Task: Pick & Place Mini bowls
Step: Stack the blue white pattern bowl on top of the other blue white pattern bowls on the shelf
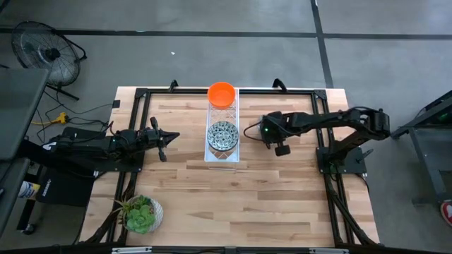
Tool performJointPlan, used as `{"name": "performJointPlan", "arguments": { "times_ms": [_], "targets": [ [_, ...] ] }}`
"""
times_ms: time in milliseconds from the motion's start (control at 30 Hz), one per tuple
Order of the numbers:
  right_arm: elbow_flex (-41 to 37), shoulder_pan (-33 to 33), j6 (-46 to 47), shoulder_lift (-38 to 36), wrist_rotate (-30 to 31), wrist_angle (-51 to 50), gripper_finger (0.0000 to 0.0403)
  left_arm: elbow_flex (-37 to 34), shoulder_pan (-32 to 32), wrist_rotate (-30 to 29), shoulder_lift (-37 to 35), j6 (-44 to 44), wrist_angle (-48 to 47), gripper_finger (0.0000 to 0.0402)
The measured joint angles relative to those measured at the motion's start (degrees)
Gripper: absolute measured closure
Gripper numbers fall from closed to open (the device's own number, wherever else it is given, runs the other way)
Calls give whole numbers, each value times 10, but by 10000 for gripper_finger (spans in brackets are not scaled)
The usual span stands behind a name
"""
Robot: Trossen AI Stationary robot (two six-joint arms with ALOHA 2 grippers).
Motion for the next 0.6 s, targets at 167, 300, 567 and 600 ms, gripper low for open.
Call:
{"name": "performJointPlan", "arguments": {
  "times_ms": [167, 300, 567, 600],
  "targets": [
    [22, 18, 10, -2, 11, -44, 402, 0, 0, 0, 0, 0, 0, 401],
    [39, 39, 20, -2, 43, -76, 402, 0, 0, 0, 0, 0, 0, 401],
    [86, 77, 79, -3, 91, -153, 402, 0, 0, 0, 0, 0, 0, 401],
    [94, 81, 88, -3, 91, -164, 402, 0, 0, 0, 0, 0, 0, 401]
  ]
}}
